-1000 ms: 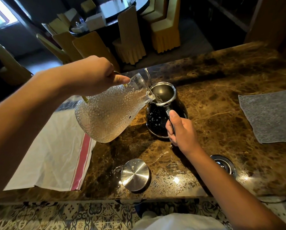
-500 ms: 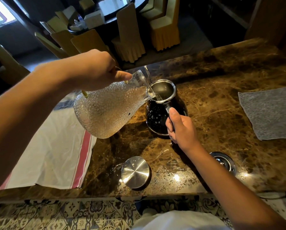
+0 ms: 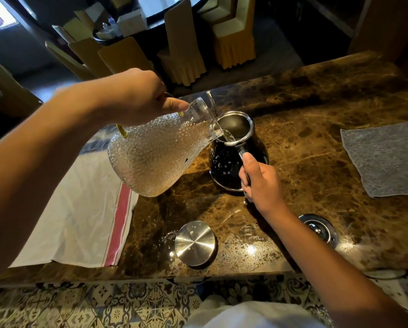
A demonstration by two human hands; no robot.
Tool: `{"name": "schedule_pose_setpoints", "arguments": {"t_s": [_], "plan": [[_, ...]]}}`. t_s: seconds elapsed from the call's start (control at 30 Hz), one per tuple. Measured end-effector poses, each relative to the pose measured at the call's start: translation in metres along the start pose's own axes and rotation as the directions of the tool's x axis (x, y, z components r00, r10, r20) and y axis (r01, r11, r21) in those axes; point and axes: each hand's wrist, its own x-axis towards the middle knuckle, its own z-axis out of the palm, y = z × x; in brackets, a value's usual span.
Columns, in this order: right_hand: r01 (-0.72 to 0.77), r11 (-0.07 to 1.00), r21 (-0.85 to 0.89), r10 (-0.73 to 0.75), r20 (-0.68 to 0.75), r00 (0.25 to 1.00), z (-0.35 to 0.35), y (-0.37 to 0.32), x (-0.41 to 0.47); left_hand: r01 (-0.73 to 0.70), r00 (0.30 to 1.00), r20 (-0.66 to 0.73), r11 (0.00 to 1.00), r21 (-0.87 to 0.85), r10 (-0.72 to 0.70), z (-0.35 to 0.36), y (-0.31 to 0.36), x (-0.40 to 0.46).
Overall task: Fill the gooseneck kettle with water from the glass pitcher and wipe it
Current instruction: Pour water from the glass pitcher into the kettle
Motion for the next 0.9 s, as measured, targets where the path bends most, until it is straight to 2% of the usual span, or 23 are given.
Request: {"name": "schedule_pose_setpoints", "arguments": {"t_s": [0.23,0.3,0.37,0.43,0.5,0.53,0.57,0.63,0.67,0.73,0.8,0.87,0.9], "plan": [[-0.054,0.998,-0.014,0.053,-0.060,0.997,0.000,-0.005,-0.002,-0.064,0.988,-0.145,0.995,-0.073,0.053,0.024,-0.021,-0.005],[-0.075,0.997,-0.032,0.072,-0.091,0.993,0.003,-0.008,-0.003,-0.082,0.985,-0.160,0.985,-0.155,0.056,0.033,-0.026,-0.007],[-0.122,0.992,-0.032,0.119,-0.098,0.988,0.006,-0.014,-0.004,-0.103,0.988,-0.139,0.946,-0.306,0.063,0.041,-0.036,-0.009],[-0.207,0.978,0.007,0.207,-0.072,0.976,0.007,-0.023,-0.003,-0.133,0.988,-0.135,0.842,-0.523,0.072,0.052,-0.049,-0.011],[-0.266,0.964,0.017,0.267,-0.064,0.962,0.008,-0.032,-0.005,-0.147,0.987,-0.151,0.682,-0.717,0.055,0.069,-0.060,-0.012],[-0.278,0.960,-0.042,0.274,-0.083,0.958,0.008,-0.036,-0.007,-0.163,0.983,-0.178,0.594,-0.787,0.034,0.079,-0.065,-0.014],[-0.279,0.940,-0.195,0.258,-0.126,0.958,0.009,-0.039,-0.011,-0.184,0.977,-0.212,0.516,-0.837,0.005,0.091,-0.070,-0.016],[-0.247,0.787,-0.565,0.134,-0.235,0.963,0.014,-0.042,-0.028,-0.219,0.961,-0.265,0.364,-0.905,-0.081,0.114,-0.081,-0.021],[-0.209,0.724,-0.657,0.028,-0.274,0.961,0.019,-0.045,-0.041,-0.224,0.954,-0.269,0.280,-0.933,-0.130,0.125,-0.087,-0.024],[-0.103,0.692,-0.715,-0.176,-0.305,0.936,0.035,-0.051,-0.066,-0.215,0.951,-0.236,0.118,-0.969,-0.201,0.145,-0.097,-0.031],[-0.027,0.594,-0.804,-0.297,-0.249,0.922,0.051,-0.047,-0.084,-0.242,0.936,-0.248,0.057,-0.969,-0.250,0.159,-0.103,-0.043],[-0.033,0.510,-0.860,-0.301,-0.214,0.929,0.064,-0.041,-0.093,-0.265,0.917,-0.273,0.068,-0.962,-0.291,0.170,-0.104,-0.054],[-0.042,0.503,-0.863,-0.289,-0.213,0.933,0.070,-0.039,-0.096,-0.272,0.905,-0.280,0.073,-0.960,-0.321,0.175,-0.104,-0.060]]}}
